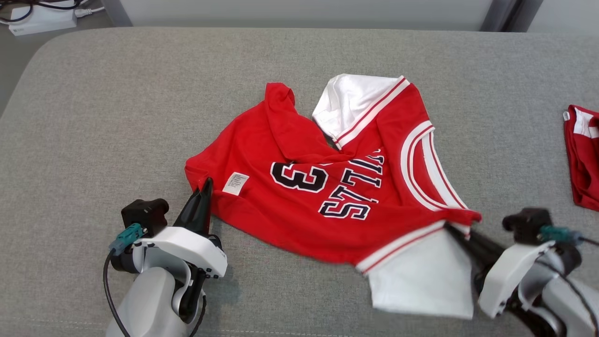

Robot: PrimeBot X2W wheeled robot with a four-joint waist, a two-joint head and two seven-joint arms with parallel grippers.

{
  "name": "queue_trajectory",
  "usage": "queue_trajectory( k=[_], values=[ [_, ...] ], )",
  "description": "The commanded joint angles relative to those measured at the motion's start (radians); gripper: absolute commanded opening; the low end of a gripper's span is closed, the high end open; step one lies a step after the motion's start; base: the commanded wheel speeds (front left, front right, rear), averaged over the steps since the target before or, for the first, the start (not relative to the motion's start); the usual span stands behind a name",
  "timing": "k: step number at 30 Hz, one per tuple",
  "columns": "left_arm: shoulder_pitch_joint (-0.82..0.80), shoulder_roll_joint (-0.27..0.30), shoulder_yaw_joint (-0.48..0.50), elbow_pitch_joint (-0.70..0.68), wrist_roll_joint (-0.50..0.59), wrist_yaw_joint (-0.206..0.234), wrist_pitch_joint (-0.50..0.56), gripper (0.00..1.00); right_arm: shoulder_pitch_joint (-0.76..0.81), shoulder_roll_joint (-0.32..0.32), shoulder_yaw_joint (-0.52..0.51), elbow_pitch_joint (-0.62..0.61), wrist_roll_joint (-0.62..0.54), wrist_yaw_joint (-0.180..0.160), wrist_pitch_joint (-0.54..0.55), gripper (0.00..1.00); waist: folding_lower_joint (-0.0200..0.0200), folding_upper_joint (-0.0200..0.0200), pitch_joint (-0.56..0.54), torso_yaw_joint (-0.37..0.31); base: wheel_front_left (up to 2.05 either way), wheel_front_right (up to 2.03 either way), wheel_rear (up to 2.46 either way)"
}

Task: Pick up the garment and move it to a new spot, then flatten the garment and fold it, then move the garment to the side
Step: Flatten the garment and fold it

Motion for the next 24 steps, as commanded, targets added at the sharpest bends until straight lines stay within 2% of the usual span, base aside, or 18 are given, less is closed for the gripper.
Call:
queue_trajectory(
  k=[1, 9, 17, 24],
  values=[
    [-0.051, 0.037, 0.021, -0.015, 0.0, -0.007, -0.005, 0.0, -0.037, -0.035, -0.03, 0.004, -0.029, 0.001, -0.044, 0.0, 0.0, 0.0, 0.007, -0.003, 0.0, 0.0, 0.0],
    [-0.182, 0.098, -0.034, 0.028, -0.007, -0.007, -0.005, 0.0, -0.188, -0.037, -0.079, 0.055, -0.092, 0.001, -0.054, 0.0, 0.0, 0.0, 0.036, -0.009, 0.0, 0.0, 0.0],
    [-0.378, 0.129, -0.046, 0.03, -0.026, -0.007, -0.005, 0.0, -0.396, 0.014, -0.102, 0.119, -0.13, 0.001, -0.083, 0.0, 0.0, 0.0, 0.068, -0.011, 0.0, 0.0, 0.0],
    [-0.259, 0.123, -0.002, -0.007, -0.044, -0.007, -0.005, 0.0, -0.321, 0.026, 0.004, 0.123, -0.06, 0.001, -0.033, 0.0, 0.0, 0.0, 0.078, -0.005, 0.0, 0.0, 0.0]
  ],
)
